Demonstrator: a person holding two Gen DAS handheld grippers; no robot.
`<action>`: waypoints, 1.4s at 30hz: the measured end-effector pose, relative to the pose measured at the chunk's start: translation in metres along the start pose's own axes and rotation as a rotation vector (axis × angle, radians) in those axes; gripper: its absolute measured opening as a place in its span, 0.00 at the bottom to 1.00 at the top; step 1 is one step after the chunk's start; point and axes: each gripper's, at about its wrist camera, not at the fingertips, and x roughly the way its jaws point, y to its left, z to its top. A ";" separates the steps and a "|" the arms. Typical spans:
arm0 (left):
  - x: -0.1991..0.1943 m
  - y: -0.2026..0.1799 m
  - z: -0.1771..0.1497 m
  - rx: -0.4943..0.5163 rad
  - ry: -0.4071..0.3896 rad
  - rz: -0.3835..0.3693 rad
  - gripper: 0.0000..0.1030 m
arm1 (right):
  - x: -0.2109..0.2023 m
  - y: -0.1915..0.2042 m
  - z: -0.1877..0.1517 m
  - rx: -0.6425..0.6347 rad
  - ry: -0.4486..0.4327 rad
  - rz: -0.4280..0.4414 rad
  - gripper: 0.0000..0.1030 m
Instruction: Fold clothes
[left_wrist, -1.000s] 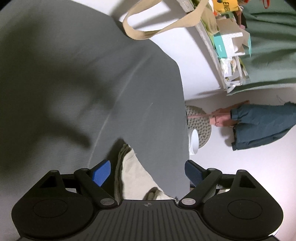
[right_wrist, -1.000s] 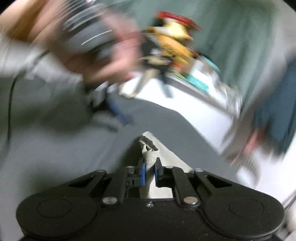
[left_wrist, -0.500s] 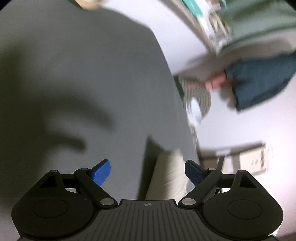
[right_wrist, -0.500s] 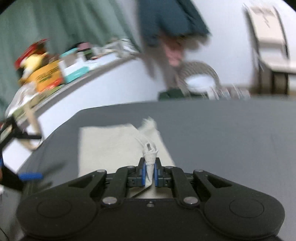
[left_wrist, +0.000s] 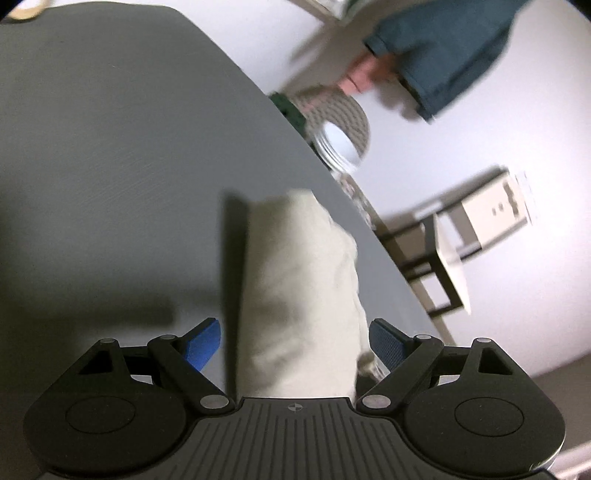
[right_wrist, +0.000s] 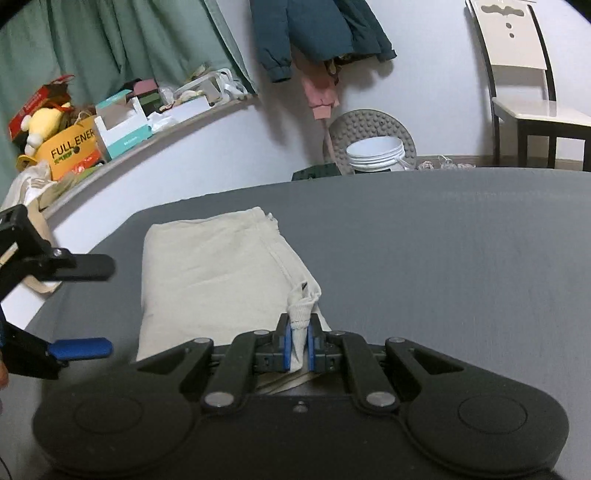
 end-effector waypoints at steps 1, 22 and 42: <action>0.002 -0.004 0.000 0.020 -0.001 -0.006 0.85 | -0.001 0.002 -0.001 -0.006 -0.002 -0.002 0.08; -0.007 -0.053 -0.031 0.501 -0.027 0.198 0.85 | 0.004 0.049 0.132 -0.127 0.129 0.391 0.23; 0.002 -0.079 -0.056 0.806 0.033 0.207 0.87 | 0.181 0.084 0.116 -0.116 0.594 0.363 0.02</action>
